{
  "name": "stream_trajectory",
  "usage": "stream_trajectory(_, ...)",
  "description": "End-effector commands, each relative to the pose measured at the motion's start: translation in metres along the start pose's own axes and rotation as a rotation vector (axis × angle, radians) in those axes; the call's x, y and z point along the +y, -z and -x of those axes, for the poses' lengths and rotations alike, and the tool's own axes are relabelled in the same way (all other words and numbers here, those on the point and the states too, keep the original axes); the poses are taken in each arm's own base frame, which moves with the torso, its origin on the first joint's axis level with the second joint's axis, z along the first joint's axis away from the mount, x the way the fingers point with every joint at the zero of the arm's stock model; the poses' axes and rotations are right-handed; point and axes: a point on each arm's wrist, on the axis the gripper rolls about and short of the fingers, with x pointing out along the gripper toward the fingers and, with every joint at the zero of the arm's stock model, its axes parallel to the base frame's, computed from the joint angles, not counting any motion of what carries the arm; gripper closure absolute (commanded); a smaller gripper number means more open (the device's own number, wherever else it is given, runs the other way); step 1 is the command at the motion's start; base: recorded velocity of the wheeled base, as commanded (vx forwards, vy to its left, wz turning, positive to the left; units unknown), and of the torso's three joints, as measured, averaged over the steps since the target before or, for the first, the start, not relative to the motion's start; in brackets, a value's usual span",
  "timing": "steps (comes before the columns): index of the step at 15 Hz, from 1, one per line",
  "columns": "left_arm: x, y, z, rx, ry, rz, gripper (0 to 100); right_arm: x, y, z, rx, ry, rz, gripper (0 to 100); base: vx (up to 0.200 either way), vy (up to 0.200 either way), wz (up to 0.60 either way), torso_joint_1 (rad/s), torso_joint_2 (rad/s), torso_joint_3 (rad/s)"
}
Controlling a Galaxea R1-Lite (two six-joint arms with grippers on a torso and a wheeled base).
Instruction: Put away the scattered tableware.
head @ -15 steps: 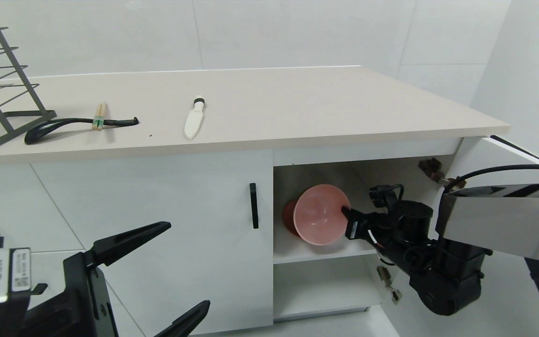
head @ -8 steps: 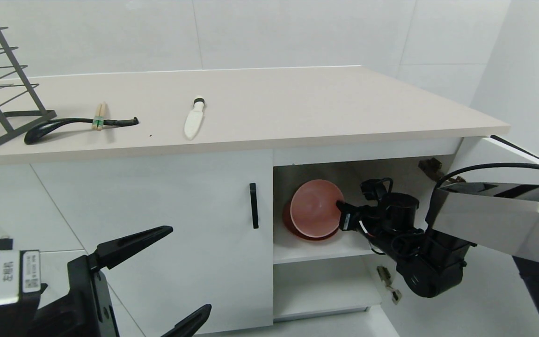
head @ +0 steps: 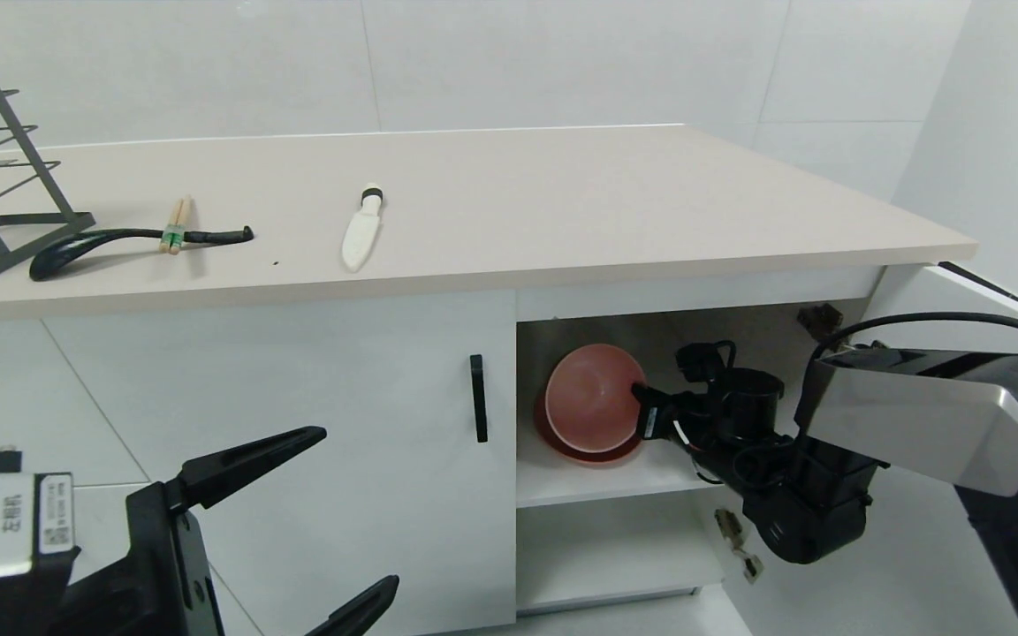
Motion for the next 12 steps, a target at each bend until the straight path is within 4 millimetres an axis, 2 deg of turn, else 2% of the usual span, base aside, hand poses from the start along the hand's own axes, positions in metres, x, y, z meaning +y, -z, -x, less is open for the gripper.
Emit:
stream_trajectory(1,0.0,0.0,0.0,0.003,0.002,0.0,0,-0.002,0.006,-0.005,0.004,0.007,-0.003,100,0.0,0.0,0.0,0.0,0.0,0.0)
stream_trajectory(3,0.0,0.0,0.0,0.003,0.002,0.0,0,-0.005,0.017,-0.014,0.013,0.016,-0.002,100,0.0,0.0,0.0,0.0,0.0,0.0)
stream_trajectory(5,0.0,0.0,0.0,0.003,0.002,0.0,0,-0.013,0.016,-0.023,-0.011,0.038,-0.007,100,0.0,0.0,0.0,0.0,0.0,0.0)
stream_trajectory(12,0.0,0.001,-0.001,0.012,0.001,0.002,0,-0.016,0.022,-0.025,0.005,0.046,-0.009,100,0.0,0.0,0.0,0.0,0.0,0.0)
